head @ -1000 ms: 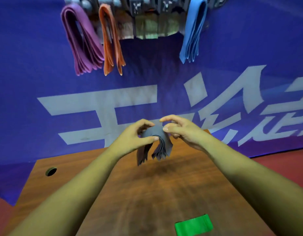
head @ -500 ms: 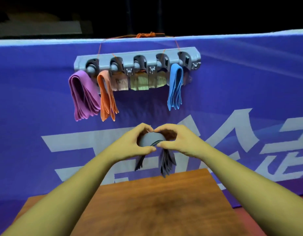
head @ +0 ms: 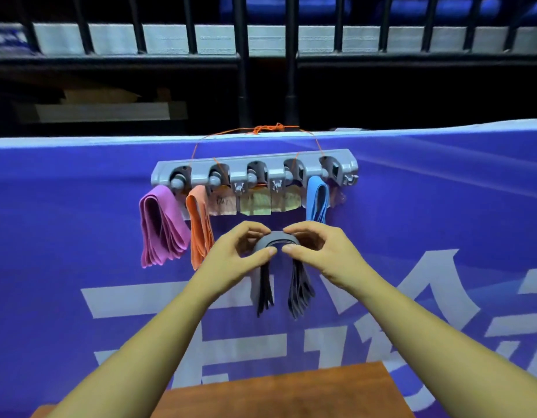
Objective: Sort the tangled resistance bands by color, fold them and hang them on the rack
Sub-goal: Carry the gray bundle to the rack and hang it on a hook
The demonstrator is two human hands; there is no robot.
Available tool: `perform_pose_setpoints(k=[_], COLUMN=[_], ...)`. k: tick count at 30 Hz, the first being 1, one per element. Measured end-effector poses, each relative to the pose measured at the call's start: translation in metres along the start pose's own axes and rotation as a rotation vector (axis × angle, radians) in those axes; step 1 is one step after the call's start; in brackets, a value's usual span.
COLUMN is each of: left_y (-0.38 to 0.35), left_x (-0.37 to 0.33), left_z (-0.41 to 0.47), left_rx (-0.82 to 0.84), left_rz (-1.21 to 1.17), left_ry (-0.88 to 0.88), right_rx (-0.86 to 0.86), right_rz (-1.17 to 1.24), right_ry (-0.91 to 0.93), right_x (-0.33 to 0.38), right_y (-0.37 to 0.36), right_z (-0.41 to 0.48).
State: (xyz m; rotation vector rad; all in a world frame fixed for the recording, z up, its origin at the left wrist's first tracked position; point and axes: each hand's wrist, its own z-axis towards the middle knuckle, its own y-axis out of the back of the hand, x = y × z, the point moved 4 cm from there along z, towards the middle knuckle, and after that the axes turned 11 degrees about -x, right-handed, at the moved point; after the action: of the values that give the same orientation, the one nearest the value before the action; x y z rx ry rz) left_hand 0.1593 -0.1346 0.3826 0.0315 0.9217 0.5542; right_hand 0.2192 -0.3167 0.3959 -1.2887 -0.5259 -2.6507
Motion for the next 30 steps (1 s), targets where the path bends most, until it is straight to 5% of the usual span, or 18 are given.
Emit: perform_pose_setpoints(k=[14, 23, 30], left_y=[-0.01, -0.03, -0.028], left_x=[-0.019, 0.004, 0.009], left_z=[0.079, 0.098, 0.095], left_rx=[-0.256, -0.271, -0.285], left_rz=[-0.025, 0.065, 0.166], left_ry=[-0.069, -0.067, -0.171], right_rx=[-0.432, -0.502, -0.491], right_rz=[0.074, -0.198, -0.137], right_ry=[0.058, 0.075, 0.079], right_x=[0.025, 0.001, -0.005], right_y=[-0.005, -0.007, -0.012], right_z=[0.068, 0.082, 0.081])
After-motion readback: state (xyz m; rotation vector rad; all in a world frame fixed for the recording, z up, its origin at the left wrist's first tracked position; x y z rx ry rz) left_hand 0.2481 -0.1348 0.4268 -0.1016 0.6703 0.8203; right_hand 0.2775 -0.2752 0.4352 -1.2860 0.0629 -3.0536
